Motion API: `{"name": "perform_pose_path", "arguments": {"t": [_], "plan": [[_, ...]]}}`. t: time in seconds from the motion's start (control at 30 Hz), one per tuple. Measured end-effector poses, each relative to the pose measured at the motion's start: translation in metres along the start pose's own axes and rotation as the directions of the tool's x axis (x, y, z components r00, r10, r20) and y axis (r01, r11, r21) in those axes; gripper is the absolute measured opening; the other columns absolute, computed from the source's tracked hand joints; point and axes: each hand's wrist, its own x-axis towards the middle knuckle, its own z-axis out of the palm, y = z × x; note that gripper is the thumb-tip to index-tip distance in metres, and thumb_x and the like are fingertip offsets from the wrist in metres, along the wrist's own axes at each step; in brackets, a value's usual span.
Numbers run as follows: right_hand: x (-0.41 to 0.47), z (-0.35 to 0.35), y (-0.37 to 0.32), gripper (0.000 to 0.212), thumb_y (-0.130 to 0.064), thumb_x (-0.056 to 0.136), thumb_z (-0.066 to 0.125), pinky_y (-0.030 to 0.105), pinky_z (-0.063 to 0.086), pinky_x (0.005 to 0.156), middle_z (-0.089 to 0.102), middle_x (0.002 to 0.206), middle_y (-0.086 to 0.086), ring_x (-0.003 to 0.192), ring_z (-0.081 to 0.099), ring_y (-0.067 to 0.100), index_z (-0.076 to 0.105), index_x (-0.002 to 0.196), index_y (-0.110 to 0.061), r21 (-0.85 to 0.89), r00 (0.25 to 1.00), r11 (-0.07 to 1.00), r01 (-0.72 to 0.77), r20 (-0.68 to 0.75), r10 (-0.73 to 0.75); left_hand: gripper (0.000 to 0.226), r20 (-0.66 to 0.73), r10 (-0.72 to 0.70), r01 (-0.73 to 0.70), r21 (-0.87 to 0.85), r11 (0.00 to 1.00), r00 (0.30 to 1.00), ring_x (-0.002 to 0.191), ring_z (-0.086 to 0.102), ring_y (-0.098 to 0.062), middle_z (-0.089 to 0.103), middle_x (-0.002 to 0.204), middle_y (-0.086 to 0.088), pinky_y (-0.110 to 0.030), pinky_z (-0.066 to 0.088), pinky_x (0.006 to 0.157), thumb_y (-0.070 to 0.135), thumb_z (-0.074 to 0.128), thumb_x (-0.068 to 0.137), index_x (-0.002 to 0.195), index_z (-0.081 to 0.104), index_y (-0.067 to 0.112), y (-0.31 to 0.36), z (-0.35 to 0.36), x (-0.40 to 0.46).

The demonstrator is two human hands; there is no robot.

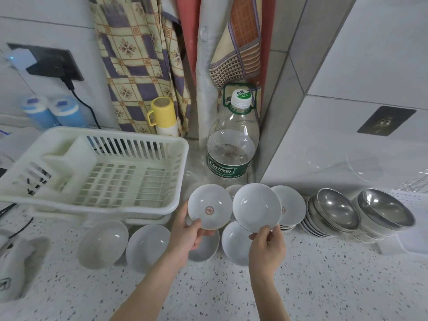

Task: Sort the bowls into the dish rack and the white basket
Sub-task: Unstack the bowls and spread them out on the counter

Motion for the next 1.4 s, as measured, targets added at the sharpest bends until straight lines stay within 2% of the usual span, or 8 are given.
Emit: {"name": "perform_pose_path", "arguments": {"t": [0.07,0.23,0.47,0.73,0.9,1.03,1.13,1.4], "plan": [[-0.006,-0.01,0.002,0.029,-0.012,0.096,0.041,0.027,0.042,0.057,0.063,0.055,-0.001,0.059,0.06,0.003,0.059,0.075,-0.021,0.045,1.0,0.999,0.0,-0.006,0.0,0.057,0.028,-0.003,0.003,-0.009,1.0,1.0,0.06,0.071,-0.018,0.075,0.094,-0.017,-0.019,0.02,0.036,0.001,0.046,0.1,0.132,0.042,0.048,-0.001,-0.007,-0.014],[-0.029,-0.04,0.014,0.028,-0.008,0.09,0.042,0.029,0.039,0.052,0.06,0.053,0.001,0.047,0.049,0.004,0.056,0.067,-0.016,0.132,0.998,0.991,-0.039,-0.042,0.045,0.061,0.13,-0.009,0.007,0.018,1.0,0.992,0.036,0.053,-0.008,0.075,0.083,-0.021,-0.019,0.022,0.034,0.001,0.049,0.099,0.126,0.041,0.055,-0.009,-0.035,-0.054],[-0.089,-0.073,0.06,0.027,-0.007,0.09,0.044,0.028,0.035,0.051,0.061,0.051,0.001,0.05,0.047,0.017,0.059,0.067,-0.009,0.048,0.984,0.985,-0.165,-0.066,0.168,0.056,0.197,-0.092,0.086,0.042,0.995,0.976,0.033,0.048,-0.007,0.074,0.079,-0.024,-0.018,0.021,0.033,0.003,0.048,0.1,0.117,0.045,0.057,-0.047,-0.078,-0.097],[-0.129,-0.091,0.094,0.029,-0.007,0.09,0.045,0.029,0.04,0.055,0.062,0.05,0.004,0.056,0.052,0.022,0.06,0.067,-0.003,-0.048,0.97,0.969,-0.241,-0.042,0.239,0.062,0.184,-0.174,0.153,0.122,0.981,0.967,0.036,0.04,-0.009,0.073,0.079,-0.028,-0.019,0.024,0.033,0.007,0.048,0.1,0.14,0.034,0.052,-0.099,-0.096,-0.11],[-0.129,-0.092,0.097,0.029,-0.007,0.09,0.044,0.028,0.038,0.051,0.061,0.051,0.005,0.053,0.05,0.021,0.059,0.066,-0.003,-0.076,0.97,0.968,-0.24,0.004,0.241,0.062,0.196,-0.177,0.145,0.17,0.975,0.964,0.032,0.037,-0.007,0.074,0.077,-0.026,-0.018,0.024,0.033,0.008,0.045,0.102,0.144,0.029,0.05,-0.114,-0.097,-0.107],[-0.125,-0.088,0.1,0.031,-0.008,0.092,0.043,0.029,0.037,0.049,0.059,0.048,0.003,0.049,0.046,0.019,0.059,0.066,-0.005,-0.118,0.965,0.963,-0.244,0.064,0.252,0.061,0.197,-0.181,0.151,0.159,0.976,0.964,0.032,0.047,-0.007,0.075,0.077,-0.024,-0.017,0.024,0.032,0.006,0.045,0.101,0.143,0.03,0.049,-0.12,-0.097,-0.104],[-0.122,-0.086,0.101,0.031,-0.009,0.094,0.042,0.028,0.036,0.046,0.059,0.048,0.003,0.047,0.045,0.017,0.06,0.068,-0.007,-0.136,0.961,0.96,-0.243,0.104,0.258,0.062,0.192,-0.207,0.177,0.163,0.971,0.959,0.034,0.046,-0.008,0.074,0.077,-0.026,-0.018,0.025,0.033,0.007,0.046,0.101,0.144,0.028,0.048,-0.125,-0.095,-0.101],[-0.113,-0.085,0.101,0.03,-0.011,0.095,0.043,0.017,0.032,0.039,0.054,0.044,-0.002,0.039,0.04,0.003,0.063,0.073,-0.014,-0.149,0.956,0.964,-0.222,0.162,0.245,0.062,0.164,-0.204,0.18,0.149,0.972,0.965,0.035,0.046,-0.008,0.074,0.078,-0.026,-0.019,0.024,0.034,0.006,0.044,0.102,0.14,0.028,0.053,-0.132,-0.089,-0.1]]}}
